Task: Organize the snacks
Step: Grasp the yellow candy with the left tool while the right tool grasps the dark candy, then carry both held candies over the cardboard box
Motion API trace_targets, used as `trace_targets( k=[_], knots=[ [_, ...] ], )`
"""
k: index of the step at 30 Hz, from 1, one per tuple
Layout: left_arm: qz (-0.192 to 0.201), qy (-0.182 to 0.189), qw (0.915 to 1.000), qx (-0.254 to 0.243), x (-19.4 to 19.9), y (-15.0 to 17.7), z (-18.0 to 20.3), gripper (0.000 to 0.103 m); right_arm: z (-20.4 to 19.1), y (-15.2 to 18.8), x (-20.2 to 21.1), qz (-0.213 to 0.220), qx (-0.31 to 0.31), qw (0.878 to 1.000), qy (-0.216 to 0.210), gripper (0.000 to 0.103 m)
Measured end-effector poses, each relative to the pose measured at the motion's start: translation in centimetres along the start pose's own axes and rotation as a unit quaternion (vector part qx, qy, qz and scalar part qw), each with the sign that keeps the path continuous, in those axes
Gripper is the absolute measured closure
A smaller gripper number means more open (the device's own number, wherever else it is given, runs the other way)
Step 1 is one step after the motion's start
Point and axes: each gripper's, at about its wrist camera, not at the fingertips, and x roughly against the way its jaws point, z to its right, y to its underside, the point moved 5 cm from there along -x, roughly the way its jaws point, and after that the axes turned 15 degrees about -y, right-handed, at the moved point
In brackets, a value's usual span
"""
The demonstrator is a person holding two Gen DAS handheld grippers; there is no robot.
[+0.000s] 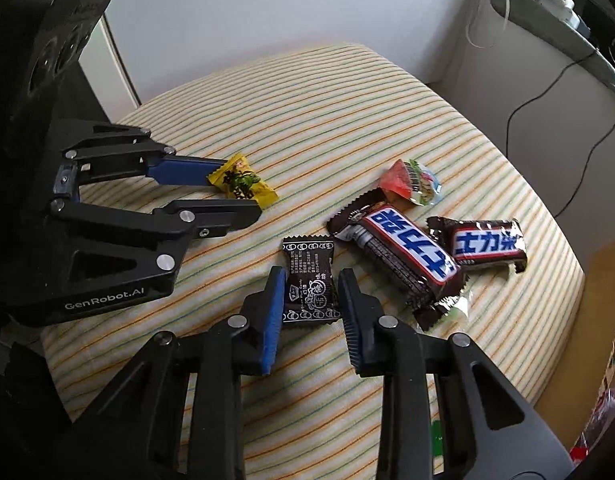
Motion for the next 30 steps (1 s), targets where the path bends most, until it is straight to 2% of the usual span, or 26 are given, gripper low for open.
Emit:
trace_targets(
  k=[13, 23, 30],
  knots=[
    [0.025, 0.017, 0.9995, 0.012, 2.6, -1.2, 0.7, 0.075, 0.6, 0.9, 5.3, 0.056, -0.023, 0.998, 0.002, 0.075],
    [0.05, 0.044, 0.9978, 0.001, 4.5, -3.1, 4.2, 0.075, 2.7, 3.4, 11.4, 0.11, -0.055, 0.992, 0.025, 0.075],
    [0.063, 0.07, 0.9955, -0.007, 5.8, -4.4, 7.3, 0.075, 5.4, 6.2, 16.2, 0.152, -0.093, 0.982, 0.058, 0.075]
  ],
)
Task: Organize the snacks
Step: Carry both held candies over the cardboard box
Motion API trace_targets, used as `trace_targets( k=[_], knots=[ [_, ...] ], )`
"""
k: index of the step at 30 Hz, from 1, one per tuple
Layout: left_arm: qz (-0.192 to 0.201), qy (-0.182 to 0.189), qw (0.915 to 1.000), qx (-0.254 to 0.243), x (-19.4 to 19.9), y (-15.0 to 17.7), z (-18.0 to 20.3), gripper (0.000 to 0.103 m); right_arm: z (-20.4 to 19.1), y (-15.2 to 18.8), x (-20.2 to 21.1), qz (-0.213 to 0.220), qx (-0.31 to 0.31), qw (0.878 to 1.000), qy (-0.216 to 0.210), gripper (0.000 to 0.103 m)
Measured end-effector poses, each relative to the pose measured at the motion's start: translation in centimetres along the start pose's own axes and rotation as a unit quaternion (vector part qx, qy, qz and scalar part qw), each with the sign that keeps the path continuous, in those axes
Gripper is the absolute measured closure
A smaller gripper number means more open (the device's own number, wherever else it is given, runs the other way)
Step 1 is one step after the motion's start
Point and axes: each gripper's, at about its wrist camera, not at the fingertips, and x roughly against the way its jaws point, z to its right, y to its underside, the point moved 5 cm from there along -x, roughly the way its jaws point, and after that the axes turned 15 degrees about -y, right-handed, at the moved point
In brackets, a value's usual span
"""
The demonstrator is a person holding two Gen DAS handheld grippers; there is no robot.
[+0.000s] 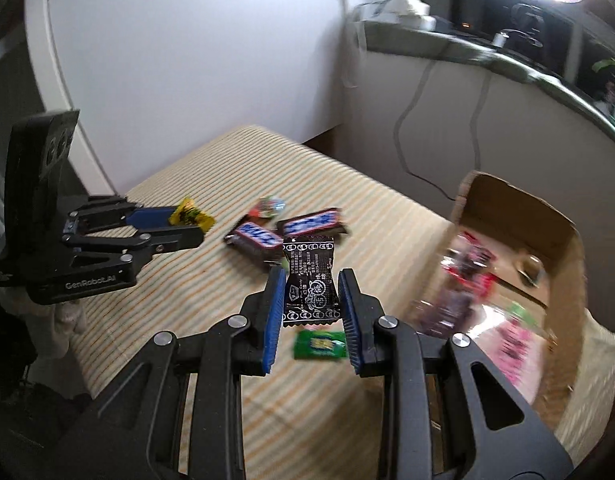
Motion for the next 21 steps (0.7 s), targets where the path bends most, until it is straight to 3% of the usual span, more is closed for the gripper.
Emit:
trace_targets(
  k=[12, 21],
  knots=[
    [0.012, 0.042, 0.9986, -0.03, 0.4, -1.6, 6.4, 0.075, 7.4, 2.1, 6.2, 0.031, -0.056, 0.996, 0.066, 0.075],
    [0.015, 0.077, 0.9935, -0.083, 0.4, -2.0, 12.3, 0.075, 11.0, 4.6, 8.7, 0.032, -0.09, 0.99, 0.104, 0.075]
  ],
)
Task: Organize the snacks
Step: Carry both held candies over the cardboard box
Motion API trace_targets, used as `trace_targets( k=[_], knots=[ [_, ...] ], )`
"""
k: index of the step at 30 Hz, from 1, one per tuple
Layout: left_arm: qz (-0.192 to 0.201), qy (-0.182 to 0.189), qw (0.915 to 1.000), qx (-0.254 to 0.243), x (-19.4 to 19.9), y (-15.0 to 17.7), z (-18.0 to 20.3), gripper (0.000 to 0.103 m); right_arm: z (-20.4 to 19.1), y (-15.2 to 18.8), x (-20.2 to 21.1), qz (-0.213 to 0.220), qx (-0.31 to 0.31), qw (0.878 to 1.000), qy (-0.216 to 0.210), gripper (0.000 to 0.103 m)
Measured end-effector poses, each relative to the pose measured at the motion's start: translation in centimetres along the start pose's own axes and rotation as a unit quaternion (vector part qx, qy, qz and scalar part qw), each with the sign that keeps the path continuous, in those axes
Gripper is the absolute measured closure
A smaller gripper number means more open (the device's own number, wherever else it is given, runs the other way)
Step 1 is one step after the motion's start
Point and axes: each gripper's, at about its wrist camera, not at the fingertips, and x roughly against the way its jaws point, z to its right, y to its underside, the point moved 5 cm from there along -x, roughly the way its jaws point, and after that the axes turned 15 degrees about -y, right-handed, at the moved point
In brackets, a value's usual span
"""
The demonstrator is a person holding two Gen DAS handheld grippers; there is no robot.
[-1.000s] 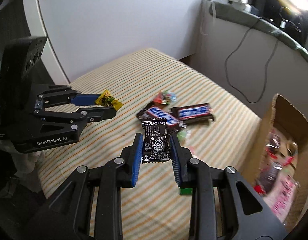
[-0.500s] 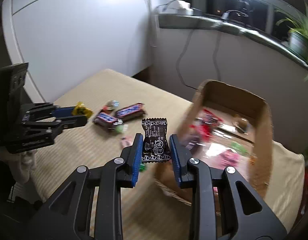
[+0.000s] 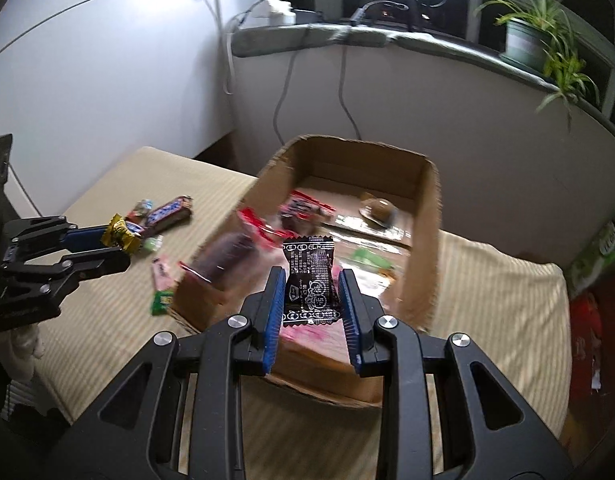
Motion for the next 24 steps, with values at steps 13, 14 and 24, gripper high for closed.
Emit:
trace_targets(
  k=[13, 14, 24],
  knots=[
    [-0.007, 0.033, 0.9988, -0.036, -2.0, -1.6, 5.7, 0.075, 3.4, 1.6, 1.3, 0.0, -0.026, 1.0, 0.017, 0.075],
    [-0.009, 0.035, 0.9985, -0.041, -2.2, -1.7, 6.1, 0.075, 3.6, 1.7, 1.3, 0.0, -0.028, 0.999, 0.016, 0.075],
    [-0.016, 0.037, 0.9977, -0.054, -3.2, -2.0, 7.8, 0.074, 4.2, 2.2, 1.2, -0.001, -0.036, 0.999, 0.006, 0.074]
  ],
)
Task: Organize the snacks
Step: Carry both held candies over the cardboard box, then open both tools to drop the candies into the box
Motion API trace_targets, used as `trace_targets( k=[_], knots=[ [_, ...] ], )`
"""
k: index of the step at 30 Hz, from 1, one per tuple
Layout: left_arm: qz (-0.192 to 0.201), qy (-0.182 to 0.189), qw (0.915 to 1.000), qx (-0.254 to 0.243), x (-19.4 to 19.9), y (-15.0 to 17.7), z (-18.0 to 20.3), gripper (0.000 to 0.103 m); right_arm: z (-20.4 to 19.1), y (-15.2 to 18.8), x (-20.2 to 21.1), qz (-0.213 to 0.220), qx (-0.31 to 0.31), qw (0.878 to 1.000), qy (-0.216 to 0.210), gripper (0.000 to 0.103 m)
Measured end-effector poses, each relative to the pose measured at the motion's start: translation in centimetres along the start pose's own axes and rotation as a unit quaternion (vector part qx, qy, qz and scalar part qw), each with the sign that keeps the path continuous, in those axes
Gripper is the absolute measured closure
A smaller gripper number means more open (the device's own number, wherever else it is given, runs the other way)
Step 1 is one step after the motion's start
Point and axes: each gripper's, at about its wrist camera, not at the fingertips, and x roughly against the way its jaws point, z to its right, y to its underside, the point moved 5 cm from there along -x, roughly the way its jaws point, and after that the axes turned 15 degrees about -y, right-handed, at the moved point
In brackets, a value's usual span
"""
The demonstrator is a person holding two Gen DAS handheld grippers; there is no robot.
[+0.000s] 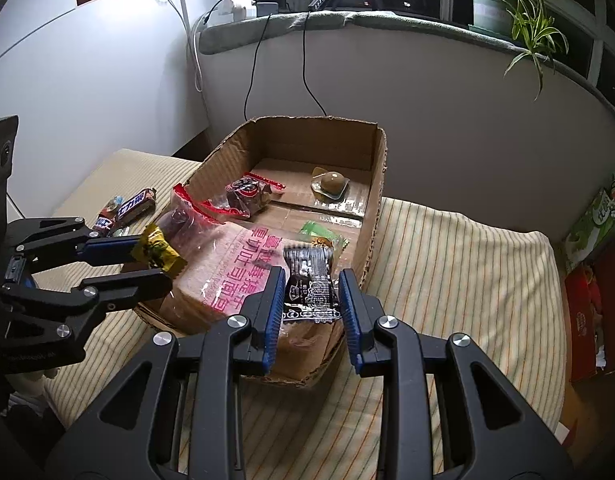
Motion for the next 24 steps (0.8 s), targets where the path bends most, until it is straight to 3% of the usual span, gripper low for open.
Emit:
trace_targets(
  k=[6, 8, 9, 11, 13, 17, 19, 21, 24],
  knots=[
    [0.0, -0.005, 1.0, -0.004, 0.0, 0.0, 0.2, 0.073, 0.0, -0.1, 0.3, 0.007, -0.004, 1.0, 0.0, 0.074],
    [0.002, -0.009, 1.0, -0.003, 0.1, -0.1, 0.2, 0.068, 0.1, -0.1, 0.4, 0.007, -0.005, 1.0, -0.002, 0.074],
    [0.004, -0.01, 0.9999, -0.002, 0.2, -0.1, 0.2, 0.061, 0.0, -0.1, 0.4, 0.007, -0.004, 1.0, -0.001, 0.074],
    [0.007, -0.012, 0.9999, -0.001, 0.5, -0.2, 0.1, 0.055, 0.0, -0.1, 0.5, 0.009, -0.003, 1.0, 0.003, 0.064],
    [0.008, -0.013, 0.9999, -0.003, 0.6, -0.3, 0.1, 0.054, -0.1, -0.2, 0.8, 0.016, -0.002, 1.0, 0.008, 0.039],
    [0.014, -0.016, 0.9998, -0.004, 1.0, -0.3, 0.1, 0.052, -0.2, -0.4, 1.5, 0.026, -0.002, 1.0, 0.014, 0.025],
    [0.017, -0.018, 0.9997, -0.004, 1.2, -0.3, -0.1, 0.046, -0.2, -0.5, 1.8, 0.032, -0.005, 0.999, 0.012, 0.016],
    [0.02, -0.021, 0.9996, -0.003, 1.4, -0.4, -0.2, 0.043, -0.3, -0.7, 2.0, 0.037, -0.008, 0.999, 0.011, 0.014],
    [0.026, -0.03, 0.9992, -0.004, 1.8, -0.3, -0.4, 0.029, -0.4, -0.8, 2.1, 0.037, -0.011, 0.999, 0.012, 0.011]
  ],
)
